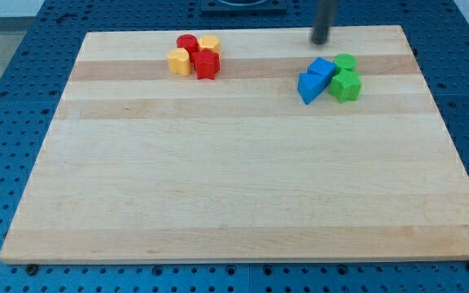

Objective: Push the green circle along with the green star down a bit

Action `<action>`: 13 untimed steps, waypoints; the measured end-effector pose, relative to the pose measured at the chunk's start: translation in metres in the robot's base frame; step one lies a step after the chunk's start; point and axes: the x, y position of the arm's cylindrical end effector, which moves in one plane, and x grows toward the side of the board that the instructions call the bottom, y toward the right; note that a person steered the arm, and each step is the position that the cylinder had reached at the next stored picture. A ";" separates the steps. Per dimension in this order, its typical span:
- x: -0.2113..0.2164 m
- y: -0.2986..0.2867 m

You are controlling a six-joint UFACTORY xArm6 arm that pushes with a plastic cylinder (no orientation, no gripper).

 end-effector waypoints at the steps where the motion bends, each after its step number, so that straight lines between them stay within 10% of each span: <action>1: -0.003 -0.010; 5: -0.001 -0.038; 13: 0.080 0.139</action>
